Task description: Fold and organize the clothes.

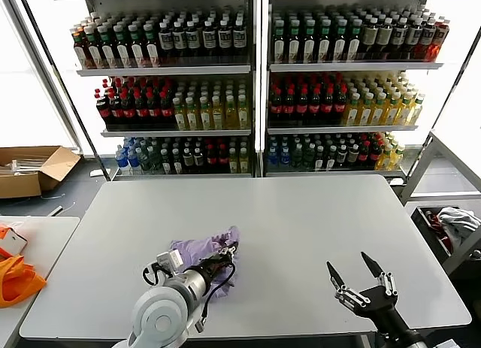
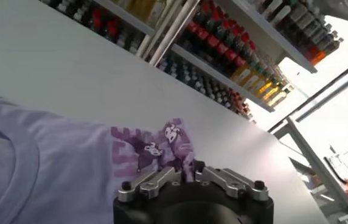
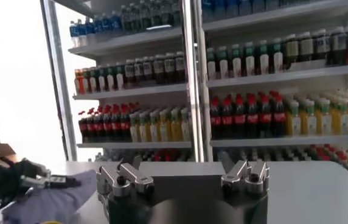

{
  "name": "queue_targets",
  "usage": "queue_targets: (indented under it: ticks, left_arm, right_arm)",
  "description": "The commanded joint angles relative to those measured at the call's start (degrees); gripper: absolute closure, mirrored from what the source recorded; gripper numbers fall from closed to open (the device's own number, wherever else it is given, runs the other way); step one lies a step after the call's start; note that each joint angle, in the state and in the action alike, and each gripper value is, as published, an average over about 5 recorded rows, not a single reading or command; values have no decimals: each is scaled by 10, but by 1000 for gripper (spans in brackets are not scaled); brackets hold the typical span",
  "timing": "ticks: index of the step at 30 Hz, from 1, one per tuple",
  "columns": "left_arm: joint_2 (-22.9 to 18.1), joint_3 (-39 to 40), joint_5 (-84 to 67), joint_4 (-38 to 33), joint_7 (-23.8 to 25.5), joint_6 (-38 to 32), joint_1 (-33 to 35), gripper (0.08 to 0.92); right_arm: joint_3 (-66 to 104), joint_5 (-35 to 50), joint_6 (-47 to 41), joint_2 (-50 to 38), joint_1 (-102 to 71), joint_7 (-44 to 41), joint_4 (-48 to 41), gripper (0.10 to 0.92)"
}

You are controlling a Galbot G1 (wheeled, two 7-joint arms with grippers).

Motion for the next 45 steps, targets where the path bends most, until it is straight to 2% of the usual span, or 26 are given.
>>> queue_targets:
  ticks: [1,6,10,16,22,26,29,45]
  left_arm:
    - [32,9,-53,-37,100,-9,-30,791]
    - [78,-62,-60,-103,150,-8,29,653]
    - [97,-141,-60,-136,176,-7,84,531]
    - [102,-218,-53,-166,192,-3,166,358]
    - [86,-255,-52,-190,214,-2,202,200]
    - [81,-266,-52,-203,218,0,216,178]
    - [80,-271,-54,-204,220,-1,218,177]
    - [71,-262,-49,-186,223,-6,197,177]
  right_arm:
    - [-148,-14,-103,-26,76,76,-31,203]
    - [-228,67,-152,-39,166,134,-80,203]
    - [-303,78,-166,-18,257,170,-162,203]
    - [-376,89,-172,29,352,218,-262,203]
    - [-413,106,-179,57,389,258,-308,203]
    - [-418,117,-191,53,387,266,-305,203]
    - [-413,121,-195,44,374,268,-290,235]
    - [-325,133,-183,-3,282,223,-162,692]
